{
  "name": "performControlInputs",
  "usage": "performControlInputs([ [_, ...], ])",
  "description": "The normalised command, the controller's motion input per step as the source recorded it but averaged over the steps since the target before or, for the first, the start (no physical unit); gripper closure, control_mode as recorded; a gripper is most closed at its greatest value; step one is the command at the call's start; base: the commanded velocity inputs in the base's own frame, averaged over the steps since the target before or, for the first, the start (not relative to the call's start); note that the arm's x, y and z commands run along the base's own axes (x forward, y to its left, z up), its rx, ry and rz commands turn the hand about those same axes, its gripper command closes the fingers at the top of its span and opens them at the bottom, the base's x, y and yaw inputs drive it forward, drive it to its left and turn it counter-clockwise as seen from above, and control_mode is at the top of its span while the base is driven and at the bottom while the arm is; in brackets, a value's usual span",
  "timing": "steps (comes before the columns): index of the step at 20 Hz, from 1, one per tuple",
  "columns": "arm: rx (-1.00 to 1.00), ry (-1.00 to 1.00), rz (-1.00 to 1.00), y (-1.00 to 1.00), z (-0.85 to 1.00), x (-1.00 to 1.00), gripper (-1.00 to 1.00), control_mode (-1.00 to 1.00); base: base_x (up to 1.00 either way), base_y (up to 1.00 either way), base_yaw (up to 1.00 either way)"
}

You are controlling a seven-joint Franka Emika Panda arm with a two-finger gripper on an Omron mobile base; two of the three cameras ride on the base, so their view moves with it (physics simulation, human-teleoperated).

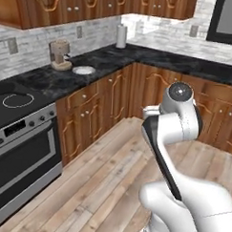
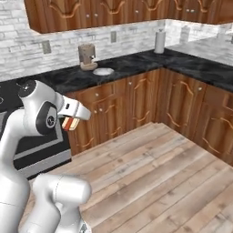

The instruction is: Place the cold items (sweet potato and carrot) from the fridge in one tupperware on the dining counter. Place the warm items (hot dog and kebab skewer) in the stove area in another tupperware.

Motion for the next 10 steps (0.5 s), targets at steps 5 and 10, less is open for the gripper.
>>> performControlInputs([
  [5, 0.00, 0.00, 0.00, 0.00, 0.00, 0.00, 1.00, 1.00, -1.00, 0.18, -0.26],
  [10, 0.00, 0.00, 0.00, 0.00, 0.00, 0.00, 1.00, 1.00, -1.00, 0.17, -0.24],
])
